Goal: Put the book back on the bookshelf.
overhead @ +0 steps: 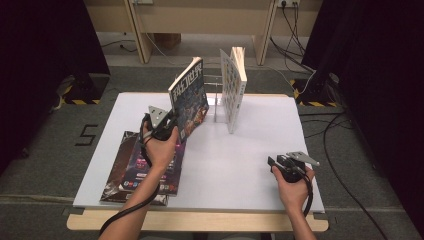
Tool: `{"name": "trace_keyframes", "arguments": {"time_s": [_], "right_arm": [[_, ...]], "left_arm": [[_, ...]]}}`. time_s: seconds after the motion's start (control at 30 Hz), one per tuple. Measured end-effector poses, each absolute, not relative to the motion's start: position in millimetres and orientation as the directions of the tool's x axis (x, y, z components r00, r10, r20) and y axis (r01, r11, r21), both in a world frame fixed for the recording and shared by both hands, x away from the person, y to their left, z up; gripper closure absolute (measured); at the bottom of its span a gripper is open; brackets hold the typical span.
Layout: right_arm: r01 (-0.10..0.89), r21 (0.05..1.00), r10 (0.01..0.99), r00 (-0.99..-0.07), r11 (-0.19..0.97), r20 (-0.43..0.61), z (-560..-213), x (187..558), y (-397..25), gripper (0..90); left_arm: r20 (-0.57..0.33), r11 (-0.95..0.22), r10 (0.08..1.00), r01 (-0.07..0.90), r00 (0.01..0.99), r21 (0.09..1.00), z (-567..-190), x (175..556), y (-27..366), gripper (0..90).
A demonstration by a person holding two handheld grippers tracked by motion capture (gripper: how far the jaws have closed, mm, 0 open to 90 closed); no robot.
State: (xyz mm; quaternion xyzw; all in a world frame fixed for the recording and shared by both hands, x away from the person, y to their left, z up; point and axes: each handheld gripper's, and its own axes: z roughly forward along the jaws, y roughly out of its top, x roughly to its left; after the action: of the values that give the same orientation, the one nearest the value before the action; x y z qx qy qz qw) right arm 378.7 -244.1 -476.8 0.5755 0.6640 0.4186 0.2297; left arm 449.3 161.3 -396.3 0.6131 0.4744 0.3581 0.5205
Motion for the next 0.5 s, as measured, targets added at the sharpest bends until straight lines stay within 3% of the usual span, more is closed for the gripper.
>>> {"name": "trace_keyframes", "arguments": {"time_s": [0.27,0.5], "right_arm": [[0.574,0.818,0.957,-0.232,-0.01,0.174,-478,379,-246,58.3],[0.578,0.816,0.956,-0.233,-0.009,0.176,-478,380,-246,57.9]], "left_arm": [[-0.096,0.025,0.944,0.22,0.317,0.975,-394,455,164,77.7],[-0.099,0.048,0.934,0.154,0.342,0.987,-366,467,167,70.1]]}}
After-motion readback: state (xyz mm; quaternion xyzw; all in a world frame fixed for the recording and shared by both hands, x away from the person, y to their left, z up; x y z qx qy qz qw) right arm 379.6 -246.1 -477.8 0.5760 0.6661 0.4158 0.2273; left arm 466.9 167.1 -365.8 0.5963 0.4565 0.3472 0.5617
